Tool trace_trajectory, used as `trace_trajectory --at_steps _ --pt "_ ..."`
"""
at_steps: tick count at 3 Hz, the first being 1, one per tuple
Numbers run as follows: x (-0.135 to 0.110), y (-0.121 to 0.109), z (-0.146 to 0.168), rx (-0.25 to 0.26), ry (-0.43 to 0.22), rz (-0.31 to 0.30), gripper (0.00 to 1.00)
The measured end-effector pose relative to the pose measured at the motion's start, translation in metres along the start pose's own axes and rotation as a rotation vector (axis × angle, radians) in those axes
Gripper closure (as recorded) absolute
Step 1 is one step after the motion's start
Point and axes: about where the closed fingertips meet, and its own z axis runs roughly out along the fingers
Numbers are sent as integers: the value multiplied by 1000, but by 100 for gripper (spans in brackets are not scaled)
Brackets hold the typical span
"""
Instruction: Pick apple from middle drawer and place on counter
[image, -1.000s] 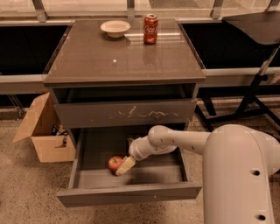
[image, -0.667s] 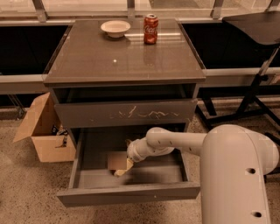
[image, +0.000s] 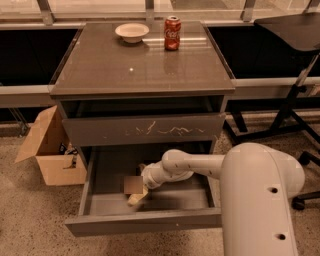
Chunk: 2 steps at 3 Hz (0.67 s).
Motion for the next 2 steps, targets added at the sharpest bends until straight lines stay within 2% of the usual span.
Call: trace_trajectory --at_steps 1,2 --pt "3 1 14 -11 6 -1 1" --pt "5 2 20 -18 8 -5 23"
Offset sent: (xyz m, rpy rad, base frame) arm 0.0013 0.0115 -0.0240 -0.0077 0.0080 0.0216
